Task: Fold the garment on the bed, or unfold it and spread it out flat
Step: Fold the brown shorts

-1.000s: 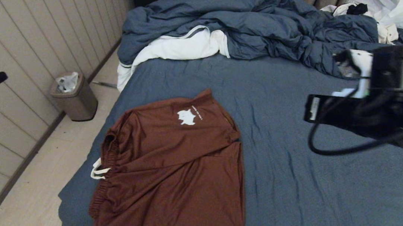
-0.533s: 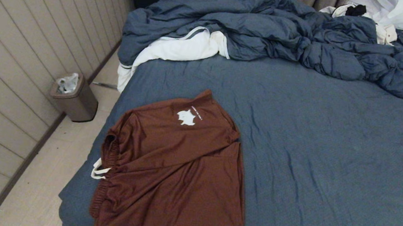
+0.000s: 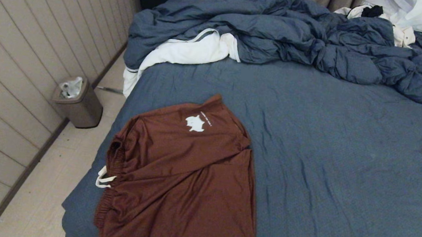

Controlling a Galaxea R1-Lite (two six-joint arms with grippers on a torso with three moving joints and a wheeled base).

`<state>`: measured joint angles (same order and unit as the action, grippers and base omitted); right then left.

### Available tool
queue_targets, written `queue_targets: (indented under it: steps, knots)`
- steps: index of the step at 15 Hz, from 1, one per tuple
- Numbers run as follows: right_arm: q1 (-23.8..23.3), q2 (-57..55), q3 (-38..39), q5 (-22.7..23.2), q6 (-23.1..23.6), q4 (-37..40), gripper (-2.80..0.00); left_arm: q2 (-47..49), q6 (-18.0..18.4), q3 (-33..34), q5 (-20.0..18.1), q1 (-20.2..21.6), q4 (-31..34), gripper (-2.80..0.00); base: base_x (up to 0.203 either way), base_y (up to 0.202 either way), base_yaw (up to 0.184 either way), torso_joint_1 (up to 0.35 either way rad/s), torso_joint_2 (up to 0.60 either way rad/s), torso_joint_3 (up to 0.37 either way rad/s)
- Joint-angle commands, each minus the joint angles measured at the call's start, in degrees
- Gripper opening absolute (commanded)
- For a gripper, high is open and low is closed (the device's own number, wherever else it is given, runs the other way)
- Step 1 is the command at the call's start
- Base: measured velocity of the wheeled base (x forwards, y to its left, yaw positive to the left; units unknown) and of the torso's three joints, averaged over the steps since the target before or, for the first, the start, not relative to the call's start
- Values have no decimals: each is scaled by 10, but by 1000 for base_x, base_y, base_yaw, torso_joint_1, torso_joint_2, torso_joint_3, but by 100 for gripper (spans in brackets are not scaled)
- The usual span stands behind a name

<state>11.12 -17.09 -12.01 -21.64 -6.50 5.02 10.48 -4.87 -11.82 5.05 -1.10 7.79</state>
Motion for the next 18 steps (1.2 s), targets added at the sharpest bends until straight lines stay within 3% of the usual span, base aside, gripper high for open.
queue_targets:
  steps: [1, 3, 5, 7, 8, 11, 12, 16, 18]
  knots:
    - [-13, 15, 49, 3, 69, -36, -280, -50, 13, 58, -11, 7, -4, -280, 0, 0, 0, 0, 0, 0]
    - [-48, 14, 80, -4, 73, -42, -280, -98, 15, 83, -33, 7, -7, -280, 0, 0, 0, 0, 0, 0]
    - [-52, 14, 97, 7, 90, -76, -280, -105, 26, 91, -54, 8, -9, -280, 0, 0, 0, 0, 0, 0]
    - [-53, 14, 109, 97, 126, -119, -280, -105, 66, 92, -60, 8, -13, -280, 0, 0, 0, 0, 0, 0]
    - [-55, 12, 107, 112, 157, -109, -280, -105, 77, 93, -68, 8, -15, -280, 0, 0, 0, 0, 0, 0]
    - [-117, 37, 54, 134, 167, 85, -280, -104, 44, 96, -64, 8, -18, -280, 0, 0, 0, 0, 0, 0]
    - [-119, 59, 51, 141, 160, 98, -280, -105, 45, 98, -62, 8, -23, -280, 0, 0, 0, 0, 0, 0]
    - [-109, 169, 53, 166, 162, 73, -280, -104, 75, 112, -69, 8, -61, -280, 0, 0, 0, 0, 0, 0]
    - [-109, 170, 83, 177, 167, -5, -280, -104, 73, 118, -70, 8, -78, -280, 0, 0, 0, 0, 0, 0]
